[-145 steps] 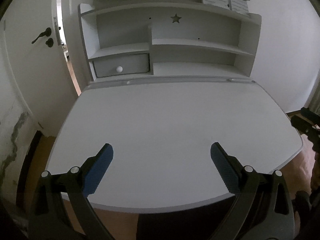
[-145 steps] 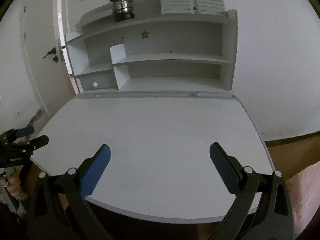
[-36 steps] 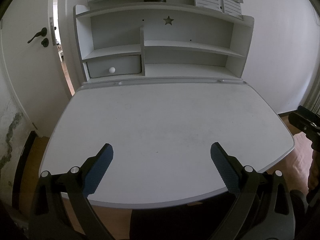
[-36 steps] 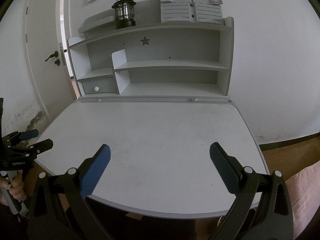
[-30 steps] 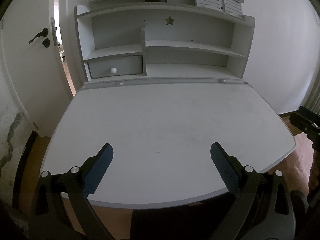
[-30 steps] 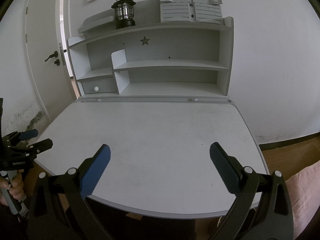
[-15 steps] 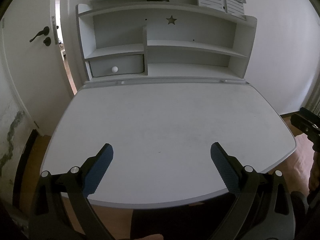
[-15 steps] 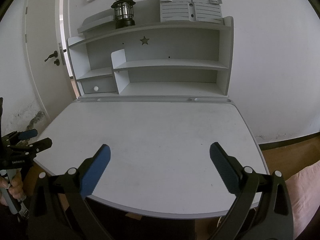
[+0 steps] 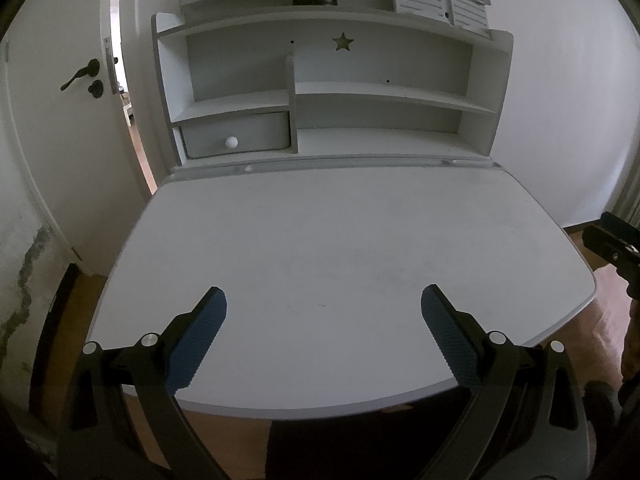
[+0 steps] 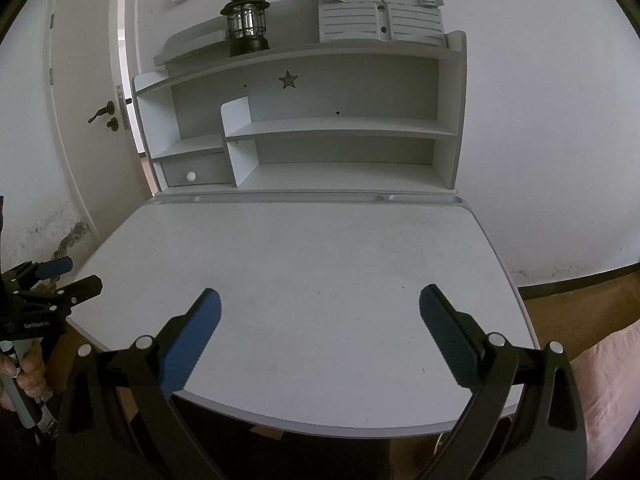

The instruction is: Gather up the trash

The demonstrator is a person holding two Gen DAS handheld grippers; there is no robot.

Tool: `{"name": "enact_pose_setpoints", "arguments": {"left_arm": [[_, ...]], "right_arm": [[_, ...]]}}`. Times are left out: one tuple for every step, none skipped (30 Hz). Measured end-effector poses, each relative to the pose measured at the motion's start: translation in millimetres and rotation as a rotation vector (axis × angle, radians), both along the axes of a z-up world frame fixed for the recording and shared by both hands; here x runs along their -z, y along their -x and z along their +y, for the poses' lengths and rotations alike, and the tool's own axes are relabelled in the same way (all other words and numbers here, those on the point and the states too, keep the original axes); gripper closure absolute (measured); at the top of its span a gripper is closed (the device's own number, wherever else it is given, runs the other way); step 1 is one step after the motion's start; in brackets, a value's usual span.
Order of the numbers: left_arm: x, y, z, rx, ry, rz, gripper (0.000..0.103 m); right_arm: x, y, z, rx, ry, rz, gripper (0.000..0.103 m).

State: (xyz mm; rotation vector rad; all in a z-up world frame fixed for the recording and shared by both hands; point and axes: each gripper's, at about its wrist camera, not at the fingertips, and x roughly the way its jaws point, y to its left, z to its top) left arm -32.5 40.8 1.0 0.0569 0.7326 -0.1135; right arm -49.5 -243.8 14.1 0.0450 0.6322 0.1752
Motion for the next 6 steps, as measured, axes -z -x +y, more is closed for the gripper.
{"name": "enact_pose_setpoints", "arguments": {"left_arm": [[0.0, 0.0, -0.5, -0.005, -0.006, 0.001, 0.008], [0.0, 0.8, -1.0, -0.005, -0.006, 0.000, 0.008], [-0.4, 0.3, -0.9, -0.003, -0.005, 0.000, 0.008], [-0.1, 0.3, -1.0, -0.004, -0.006, 0.002, 0.008], [-0.3, 1.1, -1.8, -0.007, -0.008, 0.002, 0.008], [-0.3, 0.1, -1.1, -0.005, -0.008, 0.002, 0.008]], "right_arm": [[-0.1, 0.0, 0.2, 0.000, 0.001, 0.000, 0.007], [-0.2, -0.1, 0.2, 0.000, 0.001, 0.000, 0.007], [0.0, 0.1, 0.0, 0.000, 0.001, 0.000, 0.007], [-0.1, 0.0, 0.2, 0.000, 0.001, 0.000, 0.007], [-0.3, -0.1, -0.3, 0.000, 0.001, 0.000, 0.007], [-0.2, -0.1, 0.2, 0.001, 0.002, 0.000, 0.007]]}}
